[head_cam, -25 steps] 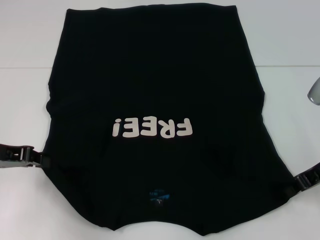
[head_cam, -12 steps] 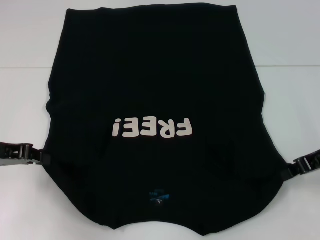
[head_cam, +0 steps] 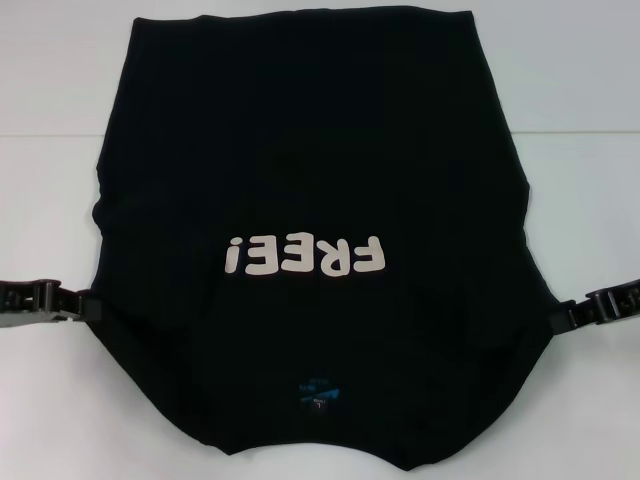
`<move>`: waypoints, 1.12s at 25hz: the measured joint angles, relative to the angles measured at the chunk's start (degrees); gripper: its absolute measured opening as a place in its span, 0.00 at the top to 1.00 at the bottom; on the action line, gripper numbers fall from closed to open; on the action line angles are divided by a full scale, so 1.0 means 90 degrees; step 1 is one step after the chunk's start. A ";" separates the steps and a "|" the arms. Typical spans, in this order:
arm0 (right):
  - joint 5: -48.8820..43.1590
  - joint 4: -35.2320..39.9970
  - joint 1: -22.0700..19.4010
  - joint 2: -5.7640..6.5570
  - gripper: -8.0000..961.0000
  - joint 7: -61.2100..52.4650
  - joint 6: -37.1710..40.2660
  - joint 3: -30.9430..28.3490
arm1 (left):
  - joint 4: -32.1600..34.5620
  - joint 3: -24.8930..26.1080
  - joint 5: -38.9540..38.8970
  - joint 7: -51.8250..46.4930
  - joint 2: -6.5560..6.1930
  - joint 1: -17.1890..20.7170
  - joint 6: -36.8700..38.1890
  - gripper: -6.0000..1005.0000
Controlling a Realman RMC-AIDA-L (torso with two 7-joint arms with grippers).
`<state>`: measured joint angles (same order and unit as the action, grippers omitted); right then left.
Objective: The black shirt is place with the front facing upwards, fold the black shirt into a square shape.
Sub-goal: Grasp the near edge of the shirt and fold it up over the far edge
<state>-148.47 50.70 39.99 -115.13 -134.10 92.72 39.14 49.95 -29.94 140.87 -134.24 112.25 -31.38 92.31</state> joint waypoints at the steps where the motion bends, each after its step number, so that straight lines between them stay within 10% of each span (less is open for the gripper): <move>1: 0.0038 -0.0003 -0.0029 0.0002 0.95 0.0021 0.0029 -0.0001 | -0.0283 0.0012 -0.0053 0.0065 -0.0116 -0.0019 0.0006 0.96; 19: 0.0180 0.0036 -0.0480 0.0305 0.96 0.0430 0.1103 -0.0329 | -0.1400 -0.0159 0.0062 0.0426 -0.0776 -0.0069 0.1222 0.96; 28: 0.0171 0.0010 -0.0583 0.0342 0.96 0.0813 0.1660 -0.0524 | -0.1455 -0.0503 0.0470 0.0543 -0.0770 -0.0081 0.1868 0.96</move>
<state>-146.94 50.79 34.74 -112.06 -126.78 107.66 34.43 36.86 -34.47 145.10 -129.35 105.32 -32.10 109.12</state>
